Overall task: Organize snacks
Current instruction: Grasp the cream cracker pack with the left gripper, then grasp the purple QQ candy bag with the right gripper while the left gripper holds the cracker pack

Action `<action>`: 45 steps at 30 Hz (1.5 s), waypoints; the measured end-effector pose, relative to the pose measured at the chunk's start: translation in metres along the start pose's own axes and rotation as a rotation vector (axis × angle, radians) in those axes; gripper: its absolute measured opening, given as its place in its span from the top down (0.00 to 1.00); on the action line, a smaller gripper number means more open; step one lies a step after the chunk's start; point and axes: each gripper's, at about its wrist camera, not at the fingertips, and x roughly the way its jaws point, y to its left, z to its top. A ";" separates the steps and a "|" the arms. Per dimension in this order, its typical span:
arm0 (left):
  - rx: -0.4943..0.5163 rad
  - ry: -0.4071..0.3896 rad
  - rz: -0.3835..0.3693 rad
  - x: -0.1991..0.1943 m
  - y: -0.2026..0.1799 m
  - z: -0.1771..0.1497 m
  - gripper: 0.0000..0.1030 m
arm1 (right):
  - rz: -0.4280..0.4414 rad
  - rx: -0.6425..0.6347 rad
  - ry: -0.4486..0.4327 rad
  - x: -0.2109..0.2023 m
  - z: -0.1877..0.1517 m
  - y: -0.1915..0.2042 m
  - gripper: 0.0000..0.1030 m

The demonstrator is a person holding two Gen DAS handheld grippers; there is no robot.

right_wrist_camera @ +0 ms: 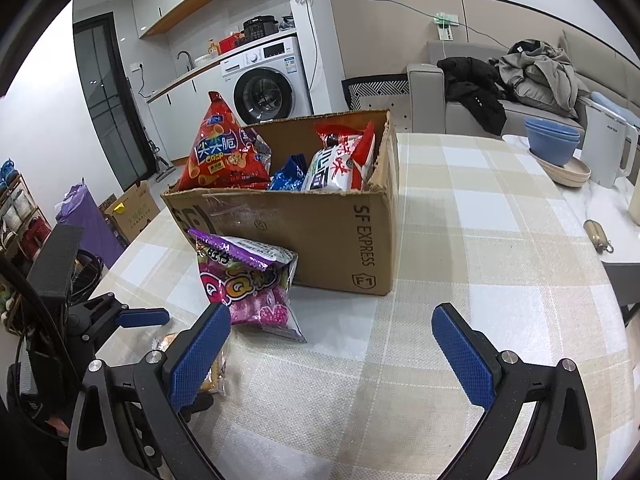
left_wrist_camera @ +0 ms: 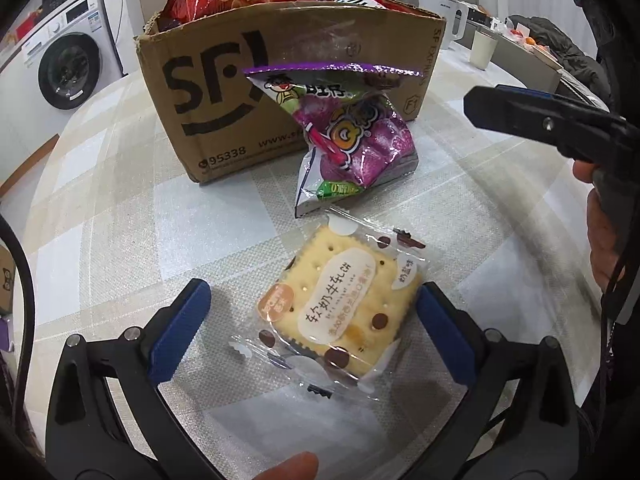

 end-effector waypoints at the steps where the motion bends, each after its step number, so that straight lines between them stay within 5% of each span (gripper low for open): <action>1: 0.001 0.001 0.001 0.001 0.000 0.001 0.01 | 0.001 -0.001 0.005 0.001 0.000 0.000 0.01; 9: 0.036 -0.017 -0.026 -0.003 -0.005 -0.005 0.12 | -0.001 -0.013 0.012 0.003 -0.002 0.002 0.01; 14: 0.075 -0.039 -0.056 -0.007 -0.012 -0.005 0.42 | 0.000 -0.012 0.009 0.002 -0.002 0.004 0.01; 26: 0.018 -0.075 -0.103 -0.027 0.010 -0.006 0.42 | 0.003 -0.005 0.010 0.003 -0.003 0.003 0.01; 45: -0.102 -0.163 -0.028 -0.073 0.076 -0.006 0.42 | 0.046 0.000 0.094 0.035 -0.012 0.022 0.01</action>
